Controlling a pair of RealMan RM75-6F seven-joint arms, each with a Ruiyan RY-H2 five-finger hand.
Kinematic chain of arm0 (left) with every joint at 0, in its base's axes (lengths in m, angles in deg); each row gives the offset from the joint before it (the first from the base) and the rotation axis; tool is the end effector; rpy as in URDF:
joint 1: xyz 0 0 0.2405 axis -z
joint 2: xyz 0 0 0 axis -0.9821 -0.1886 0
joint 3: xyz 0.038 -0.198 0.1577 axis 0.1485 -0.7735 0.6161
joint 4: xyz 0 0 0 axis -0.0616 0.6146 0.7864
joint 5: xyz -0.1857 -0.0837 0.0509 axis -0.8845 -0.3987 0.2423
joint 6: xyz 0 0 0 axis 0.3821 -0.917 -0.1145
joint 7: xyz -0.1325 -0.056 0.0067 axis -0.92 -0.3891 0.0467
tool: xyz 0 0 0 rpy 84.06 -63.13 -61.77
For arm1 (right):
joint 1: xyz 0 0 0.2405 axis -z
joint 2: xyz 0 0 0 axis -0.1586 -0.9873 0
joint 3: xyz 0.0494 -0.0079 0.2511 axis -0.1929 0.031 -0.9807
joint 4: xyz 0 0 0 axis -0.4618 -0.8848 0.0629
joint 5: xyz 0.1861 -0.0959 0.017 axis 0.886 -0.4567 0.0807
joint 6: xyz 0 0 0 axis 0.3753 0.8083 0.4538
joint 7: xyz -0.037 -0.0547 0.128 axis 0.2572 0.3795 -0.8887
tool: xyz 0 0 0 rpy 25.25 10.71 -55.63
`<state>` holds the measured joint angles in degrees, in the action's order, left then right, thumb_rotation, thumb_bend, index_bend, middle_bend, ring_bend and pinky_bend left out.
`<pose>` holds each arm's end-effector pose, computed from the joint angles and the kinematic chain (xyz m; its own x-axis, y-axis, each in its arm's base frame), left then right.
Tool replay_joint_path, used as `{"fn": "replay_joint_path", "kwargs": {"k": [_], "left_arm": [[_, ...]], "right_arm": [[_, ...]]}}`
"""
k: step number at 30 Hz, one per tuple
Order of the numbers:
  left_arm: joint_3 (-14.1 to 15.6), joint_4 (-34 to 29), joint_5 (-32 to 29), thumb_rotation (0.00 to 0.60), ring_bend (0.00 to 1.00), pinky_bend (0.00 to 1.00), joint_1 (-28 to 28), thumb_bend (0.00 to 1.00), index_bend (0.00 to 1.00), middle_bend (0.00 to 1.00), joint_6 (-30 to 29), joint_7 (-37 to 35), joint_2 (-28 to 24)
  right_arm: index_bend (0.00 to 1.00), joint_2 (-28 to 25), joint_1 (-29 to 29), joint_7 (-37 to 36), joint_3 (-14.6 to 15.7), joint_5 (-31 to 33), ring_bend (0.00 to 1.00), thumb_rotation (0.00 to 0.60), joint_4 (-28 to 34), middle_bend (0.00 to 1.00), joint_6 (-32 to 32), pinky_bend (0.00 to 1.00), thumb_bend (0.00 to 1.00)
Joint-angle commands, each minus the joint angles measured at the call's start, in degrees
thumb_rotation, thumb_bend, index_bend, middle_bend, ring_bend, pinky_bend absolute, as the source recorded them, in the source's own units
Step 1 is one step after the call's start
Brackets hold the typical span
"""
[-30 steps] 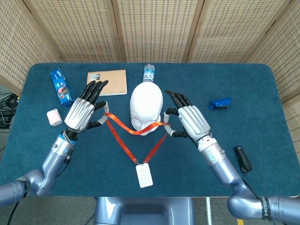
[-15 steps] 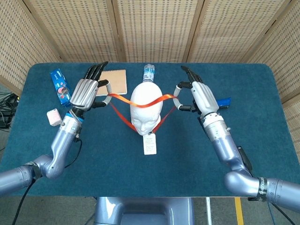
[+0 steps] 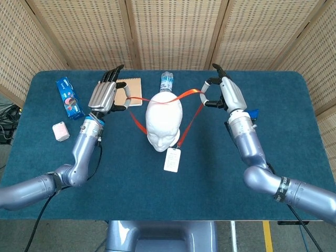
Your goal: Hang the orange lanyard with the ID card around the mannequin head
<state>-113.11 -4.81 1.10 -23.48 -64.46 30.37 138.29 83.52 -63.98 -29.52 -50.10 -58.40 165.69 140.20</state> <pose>-0.0721 0.4533 0.0640 0.1159 0.0727 0.9906 0.9661 -0.2400 -0.0954 -0.0676 -0.4462 0.1274 -0.2500 -0.1521 0.9562 -0.9641 -0.0525 -0.2603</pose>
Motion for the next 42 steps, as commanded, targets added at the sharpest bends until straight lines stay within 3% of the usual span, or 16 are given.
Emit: {"fn": "replay_joint_path", "kwargs": {"k": [1,3,4,8,10,12,14,21,24,26,28,31,33,36,38,42], "left_arm": [[0.0,3.2,-1.0,0.600,0.00,0.00,1.7,0.45,0.34,0.00,1.8,0.1,1.8],[0.1,5.5,-1.4,0.600,0.00,0.00,2.5,0.45,0.04,0.00,2.7,-0.1,2.9],[0.1,6.9,-1.4,0.600,0.00,0.00,3.0,0.44,0.00,0.00,3.0,-0.5,3.7],[-0.6,11.5,1.0,0.600,0.00,0.00,3.6,0.38,0.00,0.00,2.6,-5.3,6.4],[-0.4,12.8,2.7,0.600,0.00,0.00,3.5,0.19,0.00,0.00,2.2,-7.1,6.8],[-0.4,13.6,3.8,0.600,0.00,0.00,3.4,0.05,0.00,0.00,1.8,-8.5,7.0],[-0.2,14.0,5.0,0.600,0.00,0.00,3.2,0.00,0.00,0.00,1.5,-9.6,6.9],[0.7,9.7,7.7,0.600,0.00,0.00,1.3,0.00,0.00,0.00,-0.1,-10.3,3.7],[2.0,5.6,10.3,0.600,0.00,0.00,-1.1,0.00,0.00,0.00,-2.7,-10.0,0.7],[3.9,2.6,12.9,0.600,0.00,0.00,-3.6,0.00,0.00,0.00,-5.1,-9.5,-2.1],[5.4,-0.2,14.6,0.600,0.00,0.00,-5.8,0.00,0.00,0.00,-6.6,-9.1,-4.6],[8.1,-4.8,16.4,0.600,0.00,0.00,-9.8,0.00,0.00,0.00,-9.4,-7.9,-8.6],[9.3,-7.0,17.2,0.600,0.00,0.00,-11.9,0.00,0.00,0.00,-11.4,-7.2,-10.2],[11.0,-9.7,18.2,0.600,0.00,0.00,-14.5,0.00,0.00,0.00,-13.7,-5.8,-12.2],[11.9,-11.0,18.8,0.600,0.00,0.00,-15.9,0.00,0.00,0.00,-15.2,-4.9,-13.1],[15.9,-16.7,19.6,0.600,0.00,0.00,-22.3,0.00,0.00,0.00,-21.5,-0.8,-16.4]], "right_arm": [[0.71,2.8,-2.4,0.5,0.8,2.4,0.00,0.600,-5.1,0.09,-2.1,0.00,0.74],[0.64,4.3,-3.3,0.7,1.3,2.8,0.00,0.600,-7.8,0.08,-2.8,0.00,0.68],[0.56,5.1,-3.8,0.7,1.6,3.0,0.00,0.600,-9.3,0.07,-3.3,0.00,0.60],[0.25,7.2,-4.6,0.4,2.2,2.4,0.00,0.600,-14.1,0.02,-4.7,0.00,0.35],[0.16,7.4,-4.5,0.2,2.4,1.0,0.00,0.600,-14.9,0.00,-4.6,0.00,0.25],[0.13,7.3,-4.4,0.4,2.7,-0.1,0.00,0.600,-15.3,0.00,-4.2,0.00,0.19],[0.13,7.1,-4.1,0.5,2.9,-0.8,0.00,0.600,-15.2,0.00,-3.7,0.00,0.16],[0.13,5.0,-2.4,1.9,3.6,-3.5,0.00,0.600,-11.9,0.00,-0.2,0.00,0.15],[0.13,2.2,-0.3,3.0,4.7,-5.7,0.00,0.600,-8.0,0.05,1.9,0.00,0.15],[0.13,-0.4,1.9,4.4,6.2,-8.1,0.03,0.600,-4.6,0.16,4.2,0.01,0.16],[0.12,-2.5,4.0,5.0,7.4,-10.4,0.15,0.600,-1.5,0.32,6.3,0.11,0.22],[0.09,-5.7,7.5,6.6,10.1,-13.8,0.42,0.600,3.1,0.54,9.2,0.45,0.46],[0.09,-7.2,9.0,7.0,11.3,-15.0,0.50,0.600,5.3,0.61,9.9,0.58,0.56],[0.09,-9.0,10.8,6.9,12.7,-16.5,0.57,0.600,7.8,0.67,9.8,0.68,0.70],[0.09,-9.9,11.8,6.9,13.7,-17.4,0.59,0.600,9.0,0.70,9.6,0.71,0.77],[0.12,-12.2,14.8,6.9,18.5,-22.8,0.60,0.600,12.9,0.71,7.4,0.73,0.83]]}}
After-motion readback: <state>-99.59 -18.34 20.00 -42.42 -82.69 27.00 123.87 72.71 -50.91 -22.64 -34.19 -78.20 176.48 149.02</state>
